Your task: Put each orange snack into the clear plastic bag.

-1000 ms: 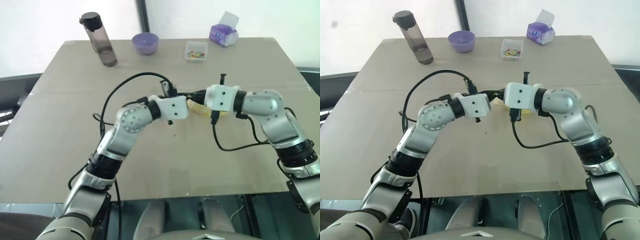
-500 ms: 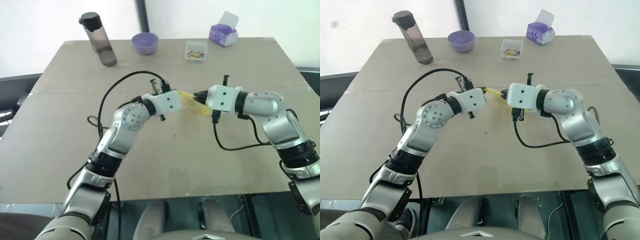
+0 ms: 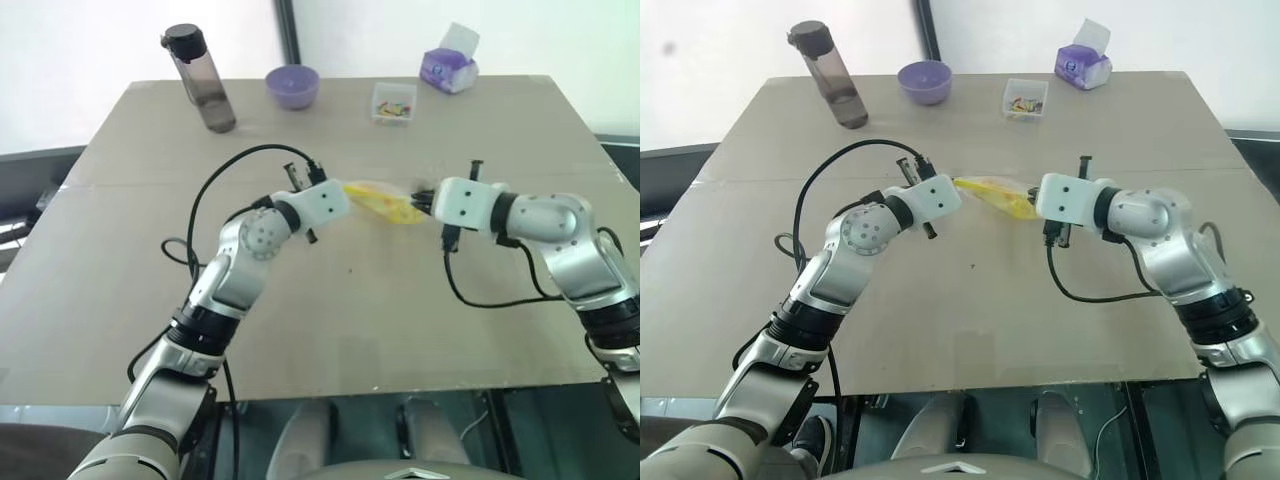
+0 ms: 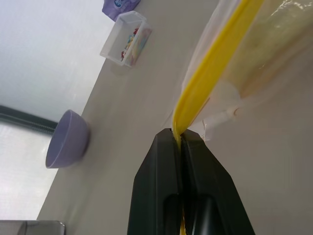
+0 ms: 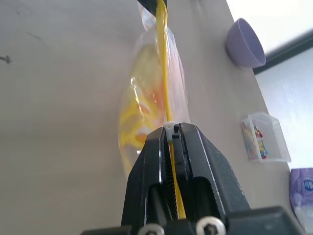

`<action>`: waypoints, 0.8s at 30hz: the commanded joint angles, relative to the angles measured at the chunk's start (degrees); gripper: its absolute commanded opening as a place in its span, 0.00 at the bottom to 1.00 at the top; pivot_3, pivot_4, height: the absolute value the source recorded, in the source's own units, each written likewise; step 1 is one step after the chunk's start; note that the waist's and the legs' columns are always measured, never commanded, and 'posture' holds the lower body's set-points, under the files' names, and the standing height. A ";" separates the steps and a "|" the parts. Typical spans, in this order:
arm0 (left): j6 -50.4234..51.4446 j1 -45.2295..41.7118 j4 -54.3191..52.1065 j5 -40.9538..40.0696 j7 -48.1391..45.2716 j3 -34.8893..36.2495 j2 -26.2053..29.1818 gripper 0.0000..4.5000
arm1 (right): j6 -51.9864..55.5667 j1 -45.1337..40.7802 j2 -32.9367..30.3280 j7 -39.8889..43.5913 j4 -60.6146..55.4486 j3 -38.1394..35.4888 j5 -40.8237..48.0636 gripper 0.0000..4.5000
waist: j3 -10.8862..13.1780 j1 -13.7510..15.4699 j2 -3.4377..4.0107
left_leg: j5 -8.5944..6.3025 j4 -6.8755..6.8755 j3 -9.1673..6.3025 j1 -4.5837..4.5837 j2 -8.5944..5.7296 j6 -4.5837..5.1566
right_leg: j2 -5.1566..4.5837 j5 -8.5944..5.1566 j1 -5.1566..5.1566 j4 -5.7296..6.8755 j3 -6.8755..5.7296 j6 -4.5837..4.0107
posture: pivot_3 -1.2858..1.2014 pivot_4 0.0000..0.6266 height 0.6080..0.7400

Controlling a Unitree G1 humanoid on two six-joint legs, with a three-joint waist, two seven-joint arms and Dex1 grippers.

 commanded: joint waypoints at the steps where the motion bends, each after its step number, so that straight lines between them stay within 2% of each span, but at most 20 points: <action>1: 2.54 -0.39 0.75 1.88 1.85 2.59 1.94 0.00 | 1.67 0.95 -3.53 -0.34 -1.07 -5.47 0.10 0.02 | 0.00 -0.02 0.00 | 0.00 0.00 0.00 0.00 0.00 0.00 | 0.00 0.00 0.00 0.00 0.00 0.00 | 0.52 0.24 1.00; 9: 2.16 -1.15 0.60 1.27 1.77 2.16 1.04 0.00 | 3.75 0.82 -4.16 0.17 -2.03 -5.82 0.87 0.02 | 0.00 -0.03 0.00 | 0.00 0.00 0.01 0.00 0.01 0.00 | 0.00 0.00 0.00 0.01 0.01 0.00 | 0.52 0.24 1.00; 13: -3.00 -13.27 11.75 -0.24 10.81 4.85 -2.89 0.00 | -0.70 -12.84 2.86 -15.17 12.20 -3.70 -7.54 0.02 | 0.20 -0.13 -0.10 | 0.01 0.11 0.07 0.00 -0.01 0.00 | 0.00 0.03 -0.06 0.20 0.05 0.04 | 0.52 0.24 1.00; 16: -6.30 -18.85 15.69 -3.06 13.64 7.39 -3.85 0.00 | -4.40 -18.17 3.25 -18.75 17.32 -4.75 -8.35 0.02 | 0.19 -0.02 -0.12 | 0.02 0.10 0.05 -0.11 -0.06 -0.03 | -0.03 0.05 -0.32 0.43 0.10 0.06 | 0.52 0.24 1.00; 20: -7.54 -18.49 13.22 -6.24 10.33 8.42 -3.12 0.00 | -4.72 -17.93 2.40 -16.22 16.28 -6.07 -5.15 0.02 | 0.13 -0.27 -0.10 | 0.03 -0.03 0.07 -0.39 -0.05 -0.05 | -0.04 0.05 -0.53 0.00 0.10 0.06 | 0.52 0.24 1.00; 22: -5.96 -14.20 8.00 -7.99 6.46 7.76 -2.53 0.00 | -2.45 -13.80 2.09 -11.96 11.44 -6.40 -1.85 0.02 | 0.10 -0.85 -0.11 | 0.02 0.06 0.05 -0.88 -0.08 -0.04 | -0.08 0.05 -0.97 0.00 0.09 0.07 | 0.52 0.24 1.00; 24: -3.82 -8.47 1.93 -8.99 2.83 6.71 -1.62 0.00 | 0.91 -8.44 1.60 -7.63 5.43 -6.52 1.35 0.02 | 0.10 -1.33 -0.11 | 0.02 0.04 0.02 -0.98 -0.11 -0.04 | -0.12 0.06 -1.04 0.04 0.05 0.07 | 0.52 0.24 1.00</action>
